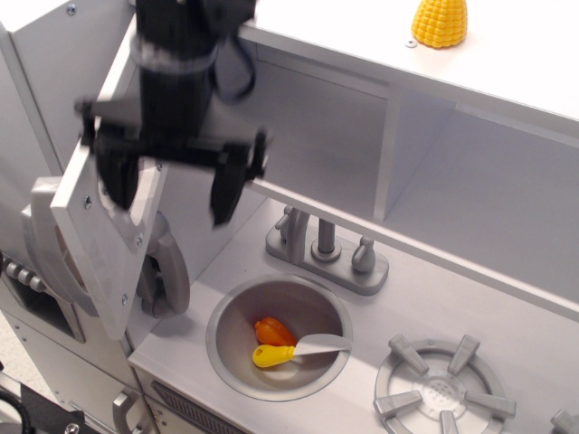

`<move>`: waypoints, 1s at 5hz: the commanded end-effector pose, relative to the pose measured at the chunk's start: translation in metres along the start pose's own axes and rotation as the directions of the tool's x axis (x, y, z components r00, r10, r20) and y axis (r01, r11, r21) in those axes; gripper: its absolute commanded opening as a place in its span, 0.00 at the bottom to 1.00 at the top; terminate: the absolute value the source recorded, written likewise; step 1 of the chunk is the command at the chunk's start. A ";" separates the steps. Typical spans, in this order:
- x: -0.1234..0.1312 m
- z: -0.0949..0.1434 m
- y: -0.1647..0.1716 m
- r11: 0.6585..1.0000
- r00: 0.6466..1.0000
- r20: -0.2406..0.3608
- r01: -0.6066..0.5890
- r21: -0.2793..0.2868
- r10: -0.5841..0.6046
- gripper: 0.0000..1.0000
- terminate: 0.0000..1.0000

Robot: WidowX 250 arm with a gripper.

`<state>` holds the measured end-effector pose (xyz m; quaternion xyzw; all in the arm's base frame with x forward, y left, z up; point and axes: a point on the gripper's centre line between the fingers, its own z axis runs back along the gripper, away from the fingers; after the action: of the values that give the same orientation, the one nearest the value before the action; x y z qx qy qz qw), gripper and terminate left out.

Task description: Close microwave

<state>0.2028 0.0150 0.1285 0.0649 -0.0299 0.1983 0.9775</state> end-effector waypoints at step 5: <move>0.045 0.023 0.090 0.986 0.989 0.018 -0.146 -0.079 0.148 1.00 0.00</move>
<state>0.2100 0.1086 0.1564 0.0240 -0.0409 0.2698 0.9617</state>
